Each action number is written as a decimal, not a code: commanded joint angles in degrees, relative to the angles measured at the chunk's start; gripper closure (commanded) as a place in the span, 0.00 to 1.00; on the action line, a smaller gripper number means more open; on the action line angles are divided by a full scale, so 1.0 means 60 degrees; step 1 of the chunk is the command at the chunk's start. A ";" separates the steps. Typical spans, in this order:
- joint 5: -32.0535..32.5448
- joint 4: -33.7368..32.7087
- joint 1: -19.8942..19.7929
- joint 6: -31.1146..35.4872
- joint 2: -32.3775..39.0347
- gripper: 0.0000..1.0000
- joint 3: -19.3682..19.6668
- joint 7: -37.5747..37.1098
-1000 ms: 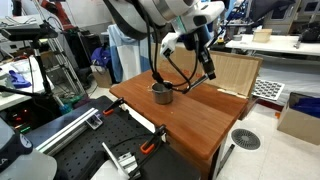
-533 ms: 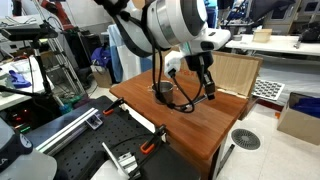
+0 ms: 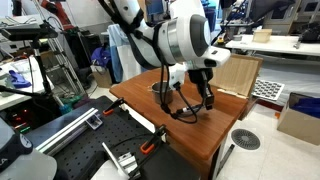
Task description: Remove the marker from the silver pot and put it on the table
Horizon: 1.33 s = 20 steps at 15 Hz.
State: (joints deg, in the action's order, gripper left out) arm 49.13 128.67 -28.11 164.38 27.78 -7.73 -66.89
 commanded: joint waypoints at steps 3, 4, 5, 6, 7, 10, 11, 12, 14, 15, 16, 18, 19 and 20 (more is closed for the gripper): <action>-0.0069 -0.0653 -0.0051 -0.0055 0.0866 0.94 -0.0110 0.0448; -0.0127 -0.0690 -0.0062 -0.0119 0.0864 0.94 -0.0150 0.0494; -0.0288 -0.0642 -0.0174 -0.0175 0.0865 0.53 -0.0304 0.0670; -0.1868 -0.0440 0.1232 0.0313 0.0687 0.52 0.1012 0.1813; -0.2438 -0.0418 0.1336 0.0325 0.0667 0.46 0.1064 0.2230; -0.4660 -0.0427 0.2315 0.0260 0.0573 0.24 0.1725 0.3981; -0.5303 -0.0446 0.2552 0.0266 0.0535 0.17 0.1842 0.4469; -0.5903 -0.0464 0.2739 0.0263 0.0520 0.08 0.1915 0.4919; -0.6931 -0.0531 0.3084 0.0275 0.0402 0.00 0.2046 0.5658; -0.7368 -0.0564 0.3199 0.0277 0.0321 0.00 0.2069 0.5997; -0.7709 -0.0610 0.3296 0.0291 0.0241 0.00 0.2101 0.6280; -0.8253 -0.0669 0.3404 0.0242 -0.0029 0.00 0.2120 0.6757; -0.8433 -0.0659 0.3465 0.0269 -0.0214 0.00 0.2149 0.6932; -0.8601 -0.0665 0.3496 0.0223 -0.0396 0.00 0.2153 0.7106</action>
State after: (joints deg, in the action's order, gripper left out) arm 1.80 123.56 -8.85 165.36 28.31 3.95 -28.53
